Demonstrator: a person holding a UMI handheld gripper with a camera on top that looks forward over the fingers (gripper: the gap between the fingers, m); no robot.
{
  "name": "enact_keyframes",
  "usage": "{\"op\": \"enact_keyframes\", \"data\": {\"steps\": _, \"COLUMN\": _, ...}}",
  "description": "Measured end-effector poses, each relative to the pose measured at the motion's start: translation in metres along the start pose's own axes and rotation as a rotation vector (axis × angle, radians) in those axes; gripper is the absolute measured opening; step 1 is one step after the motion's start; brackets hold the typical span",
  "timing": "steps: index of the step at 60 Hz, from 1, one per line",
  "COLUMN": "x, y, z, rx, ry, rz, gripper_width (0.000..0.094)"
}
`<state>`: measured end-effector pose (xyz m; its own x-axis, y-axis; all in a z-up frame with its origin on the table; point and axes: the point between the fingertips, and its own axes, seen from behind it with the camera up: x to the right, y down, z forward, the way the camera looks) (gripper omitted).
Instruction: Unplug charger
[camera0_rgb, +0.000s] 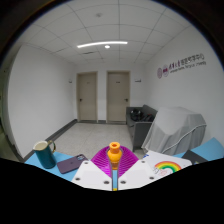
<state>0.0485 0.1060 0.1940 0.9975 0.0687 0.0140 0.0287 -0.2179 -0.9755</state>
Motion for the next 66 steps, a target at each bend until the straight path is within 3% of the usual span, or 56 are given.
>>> {"op": "enact_keyframes", "data": {"steps": 7, "x": 0.058, "y": -0.006, "z": -0.022, "rx": -0.060, "ry": 0.087, "rz": -0.010, "gripper_width": 0.0044}}
{"op": "enact_keyframes", "data": {"steps": 16, "x": 0.110, "y": 0.068, "z": -0.040, "rx": -0.255, "ry": 0.153, "rz": 0.000, "gripper_width": 0.0045}}
{"op": "enact_keyframes", "data": {"steps": 24, "x": 0.120, "y": 0.160, "z": -0.052, "rx": -0.469, "ry": 0.131, "rz": 0.048, "gripper_width": 0.0046}}
{"op": "enact_keyframes", "data": {"steps": 35, "x": 0.128, "y": 0.226, "z": -0.047, "rx": -0.598, "ry": 0.057, "rz": 0.053, "gripper_width": 0.0071}}
{"op": "enact_keyframes", "data": {"steps": 45, "x": 0.122, "y": 0.219, "z": -0.038, "rx": -0.580, "ry": -0.044, "rz": 0.052, "gripper_width": 0.0262}}
{"op": "enact_keyframes", "data": {"steps": 55, "x": 0.116, "y": 0.200, "z": -0.047, "rx": -0.514, "ry": -0.156, "rz": 0.037, "gripper_width": 0.0742}}
{"op": "enact_keyframes", "data": {"steps": 61, "x": 0.113, "y": 0.189, "z": -0.066, "rx": -0.488, "ry": -0.224, "rz": 0.042, "gripper_width": 0.0834}}
{"op": "enact_keyframes", "data": {"steps": 66, "x": 0.119, "y": 0.180, "z": -0.084, "rx": -0.464, "ry": -0.249, "rz": 0.038, "gripper_width": 0.0842}}
